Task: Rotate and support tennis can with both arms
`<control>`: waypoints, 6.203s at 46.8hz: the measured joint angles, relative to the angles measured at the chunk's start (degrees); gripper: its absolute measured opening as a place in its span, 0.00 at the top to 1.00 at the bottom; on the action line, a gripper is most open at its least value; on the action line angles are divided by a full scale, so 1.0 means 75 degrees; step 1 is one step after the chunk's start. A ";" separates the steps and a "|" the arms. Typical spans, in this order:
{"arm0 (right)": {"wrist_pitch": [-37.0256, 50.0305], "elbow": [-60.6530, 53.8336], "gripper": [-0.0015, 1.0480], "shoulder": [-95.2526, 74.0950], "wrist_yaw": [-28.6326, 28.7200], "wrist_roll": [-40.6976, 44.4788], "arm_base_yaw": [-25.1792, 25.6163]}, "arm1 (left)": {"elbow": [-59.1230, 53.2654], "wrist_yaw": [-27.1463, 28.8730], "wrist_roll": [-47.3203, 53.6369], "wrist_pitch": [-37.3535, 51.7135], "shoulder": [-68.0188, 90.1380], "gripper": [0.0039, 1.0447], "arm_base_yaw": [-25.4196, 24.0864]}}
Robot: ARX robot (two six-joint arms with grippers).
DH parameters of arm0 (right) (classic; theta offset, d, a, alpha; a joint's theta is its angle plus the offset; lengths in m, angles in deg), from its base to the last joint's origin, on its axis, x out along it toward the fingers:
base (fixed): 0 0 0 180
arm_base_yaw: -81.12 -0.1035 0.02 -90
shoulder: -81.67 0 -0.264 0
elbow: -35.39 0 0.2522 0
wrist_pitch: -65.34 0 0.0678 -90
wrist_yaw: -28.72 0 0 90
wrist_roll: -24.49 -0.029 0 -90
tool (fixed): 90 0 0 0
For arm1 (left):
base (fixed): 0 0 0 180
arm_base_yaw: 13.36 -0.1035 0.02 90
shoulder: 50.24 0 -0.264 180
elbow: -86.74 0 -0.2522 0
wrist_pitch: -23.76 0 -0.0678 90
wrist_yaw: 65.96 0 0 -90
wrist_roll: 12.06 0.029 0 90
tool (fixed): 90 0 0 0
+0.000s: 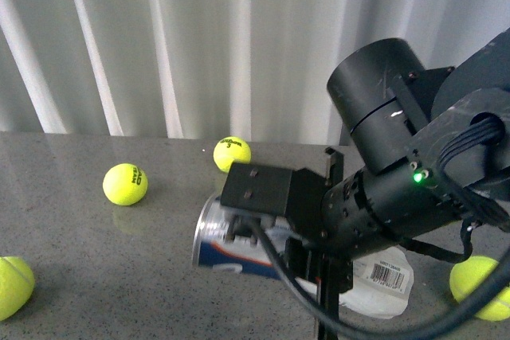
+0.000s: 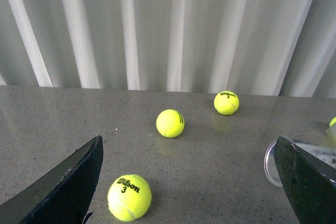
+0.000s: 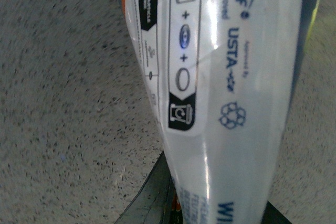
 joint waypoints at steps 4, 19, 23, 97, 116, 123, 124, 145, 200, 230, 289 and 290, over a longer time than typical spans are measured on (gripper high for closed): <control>0.0128 0.0020 0.89 -0.0236 -0.0315 0.1300 -0.0184 | -0.0003 0.0000 0.0000 0.0000 0.0000 0.06 0.0000; 0.0577 0.0813 0.89 -0.1308 -0.0609 0.1547 -0.0364 | 0.0000 0.0000 0.0000 0.0000 0.0000 0.06 0.0000; 0.0583 0.0839 0.88 -0.1376 -0.0554 0.1309 -0.0414 | 0.0000 0.0000 0.0000 0.0000 0.0000 0.06 0.0000; 0.2037 -0.2017 0.07 0.3319 -0.0297 -0.6441 0.0816 | 0.0000 0.0000 0.0000 0.0000 0.0000 0.06 0.0000; 0.2328 -0.4197 0.07 0.7012 -0.2868 -0.9095 0.2527 | 0.0000 0.0000 0.0000 0.0000 0.0000 0.06 0.0000; 0.3410 -0.5272 0.07 0.7848 -0.4074 -0.8259 0.2903 | 0.0000 0.0000 0.0000 0.0000 0.0000 0.06 0.0000; 0.3462 -0.5386 0.07 0.7924 -0.4109 -0.8113 0.2929 | 0.0000 0.0000 0.0000 0.0000 0.0000 0.06 0.0000; 0.5438 -0.7067 0.62 0.8970 -0.2162 -0.7606 0.3395 | -0.0003 0.0000 0.0000 0.0000 0.0000 0.06 0.0000; 0.2652 -0.8174 0.97 1.3009 -0.2159 -0.7612 0.3395 | 0.0000 0.0000 0.0000 0.0000 -0.0003 0.06 0.0000; 0.0586 -0.8169 0.97 1.5040 -0.2139 -0.7612 0.3398 | 0.0000 0.0000 0.0000 0.0000 -0.0003 0.06 0.0000; 0.0557 -0.8169 0.07 1.5040 -0.2139 -0.7630 0.3398 | 0.0000 0.0000 0.0000 0.0000 -0.0009 0.06 0.0000; 0.0557 -0.8169 0.07 1.5040 -0.2139 -0.7630 0.3398 | 0.0006 0.0012 -0.0035 -0.0017 0.0009 0.06 0.0000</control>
